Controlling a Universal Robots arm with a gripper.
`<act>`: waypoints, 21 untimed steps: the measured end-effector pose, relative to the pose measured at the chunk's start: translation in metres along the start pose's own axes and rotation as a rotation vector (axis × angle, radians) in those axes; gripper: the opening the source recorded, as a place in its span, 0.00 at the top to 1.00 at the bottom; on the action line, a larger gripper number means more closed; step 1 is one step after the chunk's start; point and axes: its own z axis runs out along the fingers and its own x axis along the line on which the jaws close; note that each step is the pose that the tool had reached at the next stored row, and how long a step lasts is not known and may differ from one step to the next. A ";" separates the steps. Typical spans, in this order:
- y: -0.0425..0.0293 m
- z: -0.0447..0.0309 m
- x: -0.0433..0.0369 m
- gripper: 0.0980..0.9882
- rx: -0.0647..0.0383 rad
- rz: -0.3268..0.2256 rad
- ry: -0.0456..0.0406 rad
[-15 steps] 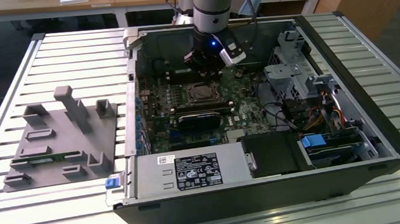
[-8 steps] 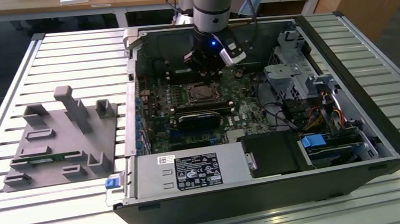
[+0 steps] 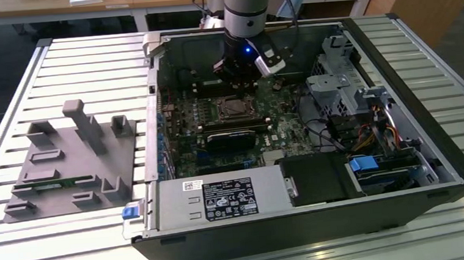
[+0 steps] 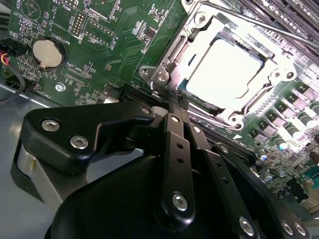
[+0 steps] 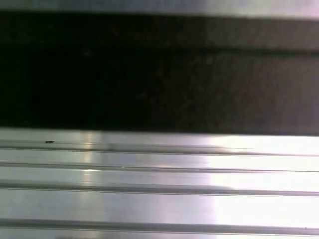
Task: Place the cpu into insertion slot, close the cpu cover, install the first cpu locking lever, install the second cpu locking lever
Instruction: 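Install the first cpu locking lever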
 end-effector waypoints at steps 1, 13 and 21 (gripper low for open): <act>0.0000 0.0000 0.0000 0.99 0.001 0.000 -0.0001; 0.0000 0.0030 -0.0006 0.99 0.017 0.000 0.0004; 0.0024 0.0054 -0.0017 0.99 0.019 0.000 0.0004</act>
